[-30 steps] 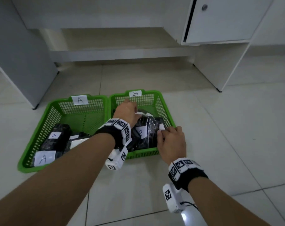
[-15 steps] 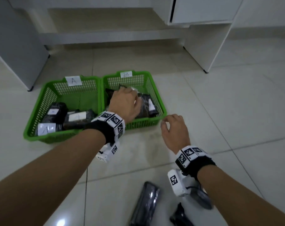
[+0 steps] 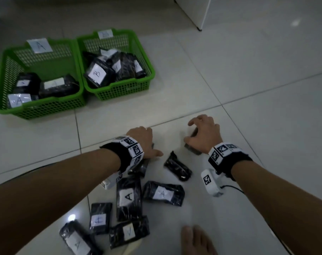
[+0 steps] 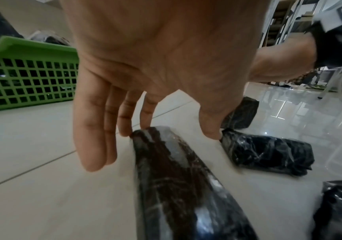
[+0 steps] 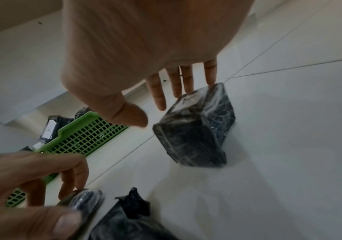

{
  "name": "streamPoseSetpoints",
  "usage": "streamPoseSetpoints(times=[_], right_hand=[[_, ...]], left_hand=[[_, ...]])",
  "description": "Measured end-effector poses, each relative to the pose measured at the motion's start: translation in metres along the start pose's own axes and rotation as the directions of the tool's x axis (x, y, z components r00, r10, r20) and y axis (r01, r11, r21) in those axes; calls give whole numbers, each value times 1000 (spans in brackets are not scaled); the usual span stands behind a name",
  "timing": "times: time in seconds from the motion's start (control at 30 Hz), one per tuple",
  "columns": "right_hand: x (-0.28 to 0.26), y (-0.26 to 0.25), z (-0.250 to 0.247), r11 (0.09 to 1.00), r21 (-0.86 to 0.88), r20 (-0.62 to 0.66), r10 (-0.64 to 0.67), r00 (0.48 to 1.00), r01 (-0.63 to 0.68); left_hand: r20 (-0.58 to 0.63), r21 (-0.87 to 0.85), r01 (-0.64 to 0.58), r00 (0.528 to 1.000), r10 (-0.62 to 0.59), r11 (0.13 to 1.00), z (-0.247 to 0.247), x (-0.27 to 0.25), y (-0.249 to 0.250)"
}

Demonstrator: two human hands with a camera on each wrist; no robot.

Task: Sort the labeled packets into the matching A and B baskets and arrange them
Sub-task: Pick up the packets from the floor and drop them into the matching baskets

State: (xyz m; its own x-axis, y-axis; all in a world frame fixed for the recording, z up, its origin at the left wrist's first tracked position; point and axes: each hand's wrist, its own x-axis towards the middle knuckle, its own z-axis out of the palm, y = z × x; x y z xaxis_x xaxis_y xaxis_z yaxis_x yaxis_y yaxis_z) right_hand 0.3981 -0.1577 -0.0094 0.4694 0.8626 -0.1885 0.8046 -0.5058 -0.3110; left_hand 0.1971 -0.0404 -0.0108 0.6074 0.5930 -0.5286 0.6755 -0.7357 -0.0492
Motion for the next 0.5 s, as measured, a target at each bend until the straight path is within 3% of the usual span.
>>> streamPoseSetpoints(times=[0.13, 0.23, 0.3, 0.33, 0.4, 0.43, 0.5], right_hand=[[-5, 9, 13, 998, -58, 52, 17, 999, -14], [0, 6, 11, 967, 253, -43, 1, 999, 10], [7, -6, 2, 821, 570, -49, 68, 996, -28], [10, -14, -4, 683, 725, 14, 122, 992, -94], [13, -25, -15, 344, 897, 230, 169, 958, -276], [14, -29, -20, 181, 912, 343, 153, 927, -368], [16, -33, -28, -73, 867, 497, 49, 866, -493]], left_hand=[[12, -97, 4, 1000, -3, 995, 15, 1, 2], [30, -208, 48, 999, -42, 977, 10, 1, -4], [68, -359, 79, 996, -59, 930, -6, 6, -15], [75, -473, 86, 996, -57, 877, -16, 8, -22], [5, -722, 42, 998, -55, 690, -39, 9, -34], [-12, -843, 32, 997, -77, 537, -52, 5, -38], [60, -992, 67, 996, -65, 110, -71, -3, -48]])
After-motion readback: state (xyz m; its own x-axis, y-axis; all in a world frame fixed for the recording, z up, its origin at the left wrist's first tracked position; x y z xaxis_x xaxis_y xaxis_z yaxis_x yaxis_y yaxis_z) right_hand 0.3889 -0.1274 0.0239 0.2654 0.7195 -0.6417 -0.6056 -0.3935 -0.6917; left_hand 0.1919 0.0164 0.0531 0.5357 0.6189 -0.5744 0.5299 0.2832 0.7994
